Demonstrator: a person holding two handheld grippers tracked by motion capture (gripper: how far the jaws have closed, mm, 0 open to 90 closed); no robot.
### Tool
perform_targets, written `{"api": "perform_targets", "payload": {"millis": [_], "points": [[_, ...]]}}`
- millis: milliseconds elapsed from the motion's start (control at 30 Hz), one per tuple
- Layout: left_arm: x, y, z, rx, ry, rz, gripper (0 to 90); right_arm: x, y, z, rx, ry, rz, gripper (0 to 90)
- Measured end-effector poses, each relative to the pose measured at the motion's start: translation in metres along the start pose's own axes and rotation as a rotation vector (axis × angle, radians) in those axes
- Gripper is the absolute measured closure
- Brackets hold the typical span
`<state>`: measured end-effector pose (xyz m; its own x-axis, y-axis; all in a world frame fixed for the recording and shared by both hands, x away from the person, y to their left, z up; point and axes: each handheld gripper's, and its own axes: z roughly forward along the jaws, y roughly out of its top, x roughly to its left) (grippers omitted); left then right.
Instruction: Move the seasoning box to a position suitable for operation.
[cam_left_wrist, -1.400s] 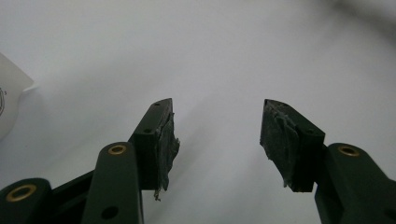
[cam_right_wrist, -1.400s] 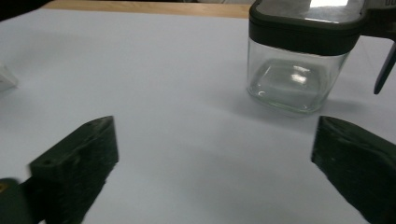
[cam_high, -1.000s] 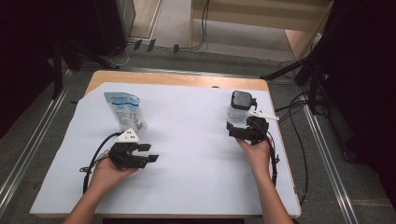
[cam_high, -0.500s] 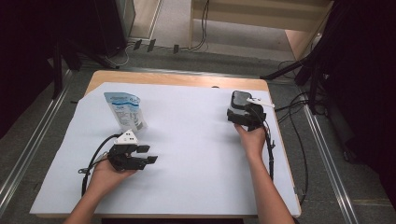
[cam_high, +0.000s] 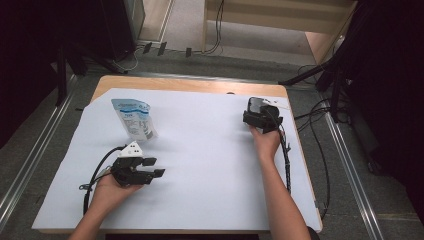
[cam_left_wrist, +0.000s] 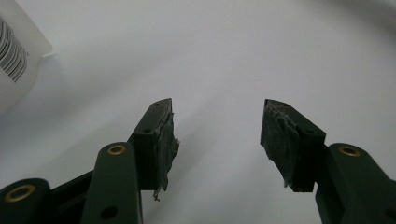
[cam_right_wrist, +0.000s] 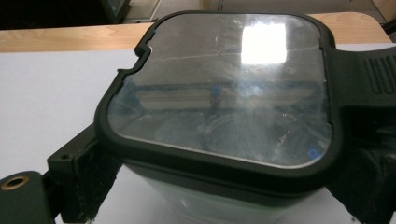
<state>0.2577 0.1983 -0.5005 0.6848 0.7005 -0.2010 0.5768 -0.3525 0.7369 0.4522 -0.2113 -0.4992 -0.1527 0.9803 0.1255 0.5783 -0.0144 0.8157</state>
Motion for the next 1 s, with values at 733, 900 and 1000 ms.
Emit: {"api": "perform_targets", "payload": {"millis": [733,900,1000], "points": [[0.001,-0.004,-0.002,0.002,0.003,-0.012,45.0,-0.002,0.003,0.009,-0.011,-0.031,-0.021,12.3],[0.001,-0.003,0.0,0.0,0.0,-0.01,45.0,-0.003,0.002,0.006,-0.013,-0.03,-0.04,14.3],[0.001,-0.002,0.001,0.002,-0.003,-0.01,45.0,-0.004,0.001,0.004,-0.025,-0.032,-0.044,15.2]]}}
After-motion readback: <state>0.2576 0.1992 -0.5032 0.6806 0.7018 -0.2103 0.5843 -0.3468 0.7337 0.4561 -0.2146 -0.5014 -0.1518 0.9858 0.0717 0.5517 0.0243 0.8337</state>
